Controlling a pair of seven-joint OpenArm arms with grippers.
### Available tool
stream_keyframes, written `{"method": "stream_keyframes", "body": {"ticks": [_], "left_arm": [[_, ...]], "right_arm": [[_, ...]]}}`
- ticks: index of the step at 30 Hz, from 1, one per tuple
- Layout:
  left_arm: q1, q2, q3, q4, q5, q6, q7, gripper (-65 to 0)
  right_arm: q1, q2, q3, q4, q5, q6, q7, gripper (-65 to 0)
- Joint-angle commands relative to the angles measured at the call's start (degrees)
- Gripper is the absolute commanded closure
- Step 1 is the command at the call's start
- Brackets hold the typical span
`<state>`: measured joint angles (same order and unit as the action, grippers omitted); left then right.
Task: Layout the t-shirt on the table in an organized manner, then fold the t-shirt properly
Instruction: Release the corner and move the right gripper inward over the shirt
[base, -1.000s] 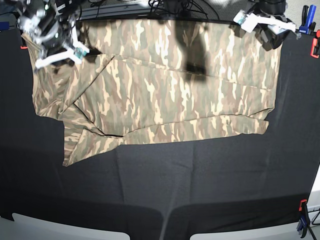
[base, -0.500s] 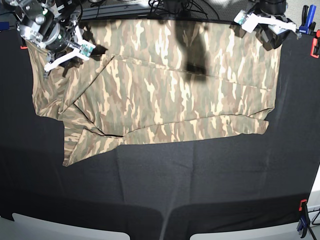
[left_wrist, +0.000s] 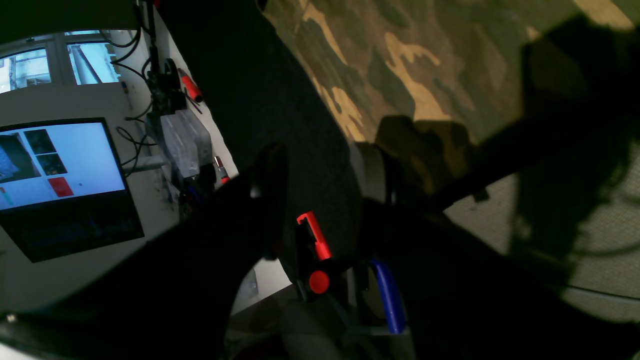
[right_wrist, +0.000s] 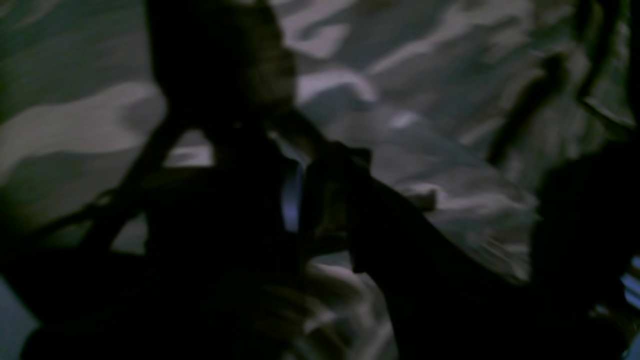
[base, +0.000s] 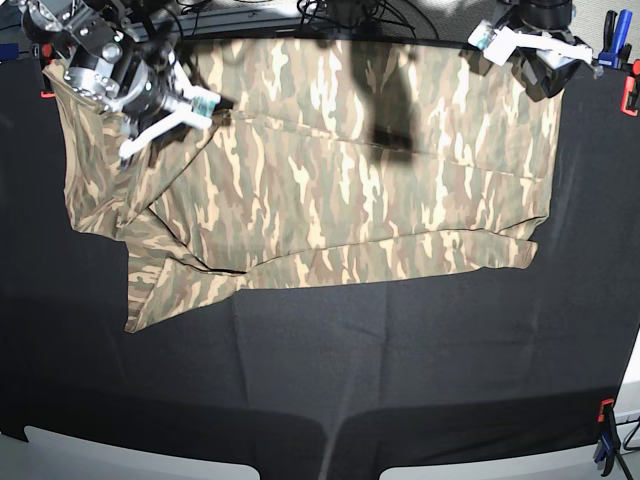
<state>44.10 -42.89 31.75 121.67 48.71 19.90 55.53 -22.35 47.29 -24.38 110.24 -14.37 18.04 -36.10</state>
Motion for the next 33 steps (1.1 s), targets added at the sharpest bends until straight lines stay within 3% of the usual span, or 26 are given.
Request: {"method": "stream_keyframes", "body": {"ticks": [1,11,16,20,21,24,33], "left_arm": [[0.3,-0.6,-0.2,1.0,1.2,0.7,0.2,-18.9],[0.3,-0.6,-0.2,1.0,1.2,0.7,0.2,-18.9],[0.3,-0.6,-0.2,1.0,1.2,0.7,0.2,-18.9],[0.3,-0.6,-0.2,1.0,1.2,0.7,0.2,-18.9],[0.3,-0.6,-0.2,1.0,1.2,0.7,0.1,-18.9],[0.3,-0.6,-0.2,1.0,1.2,0.7,0.1,-18.9],[0.3,-0.6,-0.2,1.0,1.2,0.7,0.2,-18.9]], "right_arm": [[1.0,1.0,0.5,0.6,-0.7,-1.1,-0.6,-12.9],[1.7,1.3,0.5,0.6,-4.1,-0.9,-4.1,-12.9],[1.6,1.3,0.5,0.6,-2.5,4.0,-6.5,-12.9],[1.7,1.3,0.5,0.6,-2.3,4.2,-6.6,-12.9],[1.7,1.3,0.5,0.6,-2.3,4.2,-6.6,-12.2],[1.7,1.3,0.5,0.6,-2.4,4.2,-6.4,0.0],[4.3,1.2,0.5,0.6,-3.5,4.1,-4.3,0.0]]}}
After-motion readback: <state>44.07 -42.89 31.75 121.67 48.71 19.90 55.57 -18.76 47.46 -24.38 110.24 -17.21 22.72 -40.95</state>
